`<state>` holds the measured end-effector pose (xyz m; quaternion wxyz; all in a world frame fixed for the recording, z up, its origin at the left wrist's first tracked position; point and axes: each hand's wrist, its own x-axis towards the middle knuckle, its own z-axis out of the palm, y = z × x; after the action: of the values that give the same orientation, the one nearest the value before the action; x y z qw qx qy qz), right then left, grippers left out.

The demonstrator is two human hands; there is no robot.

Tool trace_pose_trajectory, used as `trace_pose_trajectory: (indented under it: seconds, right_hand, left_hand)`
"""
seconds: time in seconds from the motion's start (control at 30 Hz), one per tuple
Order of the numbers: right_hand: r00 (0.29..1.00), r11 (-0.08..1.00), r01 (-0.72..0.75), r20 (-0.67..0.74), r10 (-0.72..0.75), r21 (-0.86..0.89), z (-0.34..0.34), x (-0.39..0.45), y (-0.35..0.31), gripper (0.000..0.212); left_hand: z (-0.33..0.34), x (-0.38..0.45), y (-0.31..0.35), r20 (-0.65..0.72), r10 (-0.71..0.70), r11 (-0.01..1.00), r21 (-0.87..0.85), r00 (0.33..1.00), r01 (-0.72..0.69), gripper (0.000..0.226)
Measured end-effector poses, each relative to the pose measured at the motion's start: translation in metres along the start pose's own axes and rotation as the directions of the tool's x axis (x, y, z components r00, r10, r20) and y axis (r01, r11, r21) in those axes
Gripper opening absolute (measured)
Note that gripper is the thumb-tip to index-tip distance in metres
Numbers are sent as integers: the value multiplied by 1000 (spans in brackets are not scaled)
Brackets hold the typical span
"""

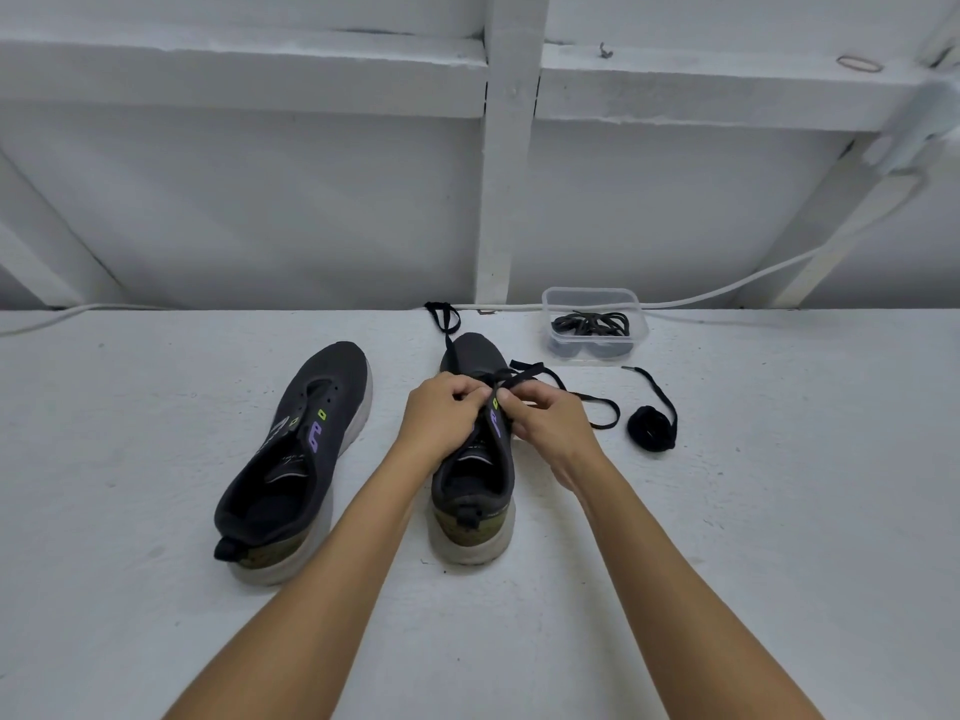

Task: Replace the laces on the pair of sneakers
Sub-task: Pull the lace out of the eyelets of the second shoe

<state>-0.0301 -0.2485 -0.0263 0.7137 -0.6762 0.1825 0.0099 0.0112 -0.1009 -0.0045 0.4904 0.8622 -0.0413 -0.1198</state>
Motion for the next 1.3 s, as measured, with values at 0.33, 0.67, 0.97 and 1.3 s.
trace_pose_trajectory:
  seconds: [0.33,0.67,0.97,1.3]
  right_hand:
    - [998,996,33,-43,-36,-84,3,1,1,2]
    - [992,968,72,-79,-93,-239,3,1,-4,19]
    - [975,936,131,-127,-181,-327,11,-1,0,21]
    - [984,956,124,-94,-154,-267,12,0,3,17]
  left_hand:
    - [3,5,-1,-22,86,976,202,996,-80,15]
    - [-10,1,0,34,-16,1000,1,999,16,8]
    - [2,-2,4,-3,-16,1000,14,1000,16,13]
    - [2,-1,-1,21,-66,996,-61,998,67,13]
